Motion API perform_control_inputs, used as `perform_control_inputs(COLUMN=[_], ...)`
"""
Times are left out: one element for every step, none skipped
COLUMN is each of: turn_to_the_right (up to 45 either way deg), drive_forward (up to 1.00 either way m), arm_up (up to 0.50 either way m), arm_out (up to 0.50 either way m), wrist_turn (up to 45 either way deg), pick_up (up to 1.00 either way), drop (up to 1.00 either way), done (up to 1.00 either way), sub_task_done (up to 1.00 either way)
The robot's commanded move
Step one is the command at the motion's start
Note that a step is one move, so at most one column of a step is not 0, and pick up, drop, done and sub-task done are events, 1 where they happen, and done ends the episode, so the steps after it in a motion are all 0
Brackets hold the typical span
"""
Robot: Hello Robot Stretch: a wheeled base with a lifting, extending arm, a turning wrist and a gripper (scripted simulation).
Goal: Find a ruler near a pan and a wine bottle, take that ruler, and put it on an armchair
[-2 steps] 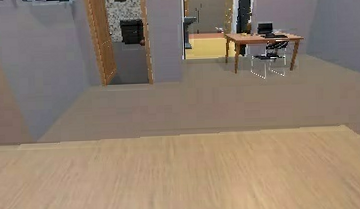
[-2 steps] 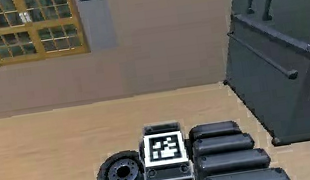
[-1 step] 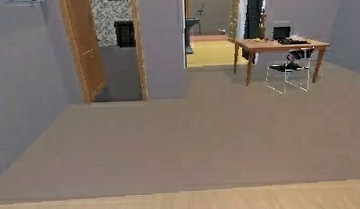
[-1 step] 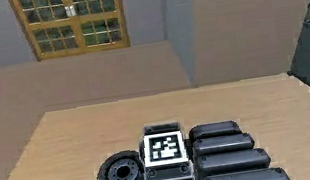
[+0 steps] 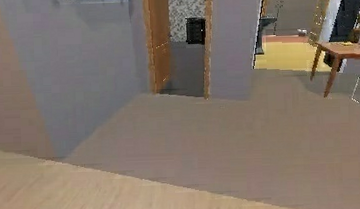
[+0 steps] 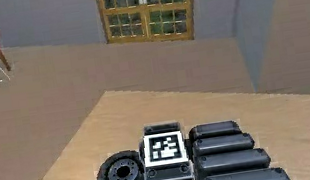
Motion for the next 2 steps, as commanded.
perform_control_inputs(turn_to_the_right=[0.0, 0.0], drive_forward=[1.0, 1.0], arm_up=[0.0, 0.0], arm_out=[0.0, 0.0], wrist_turn=[0.0, 0.0], pick_up=[0.0, 0.0], drop=[0.0, 0.0], done=[0.0, 0.0], sub_task_done=[0.0, 0.0])
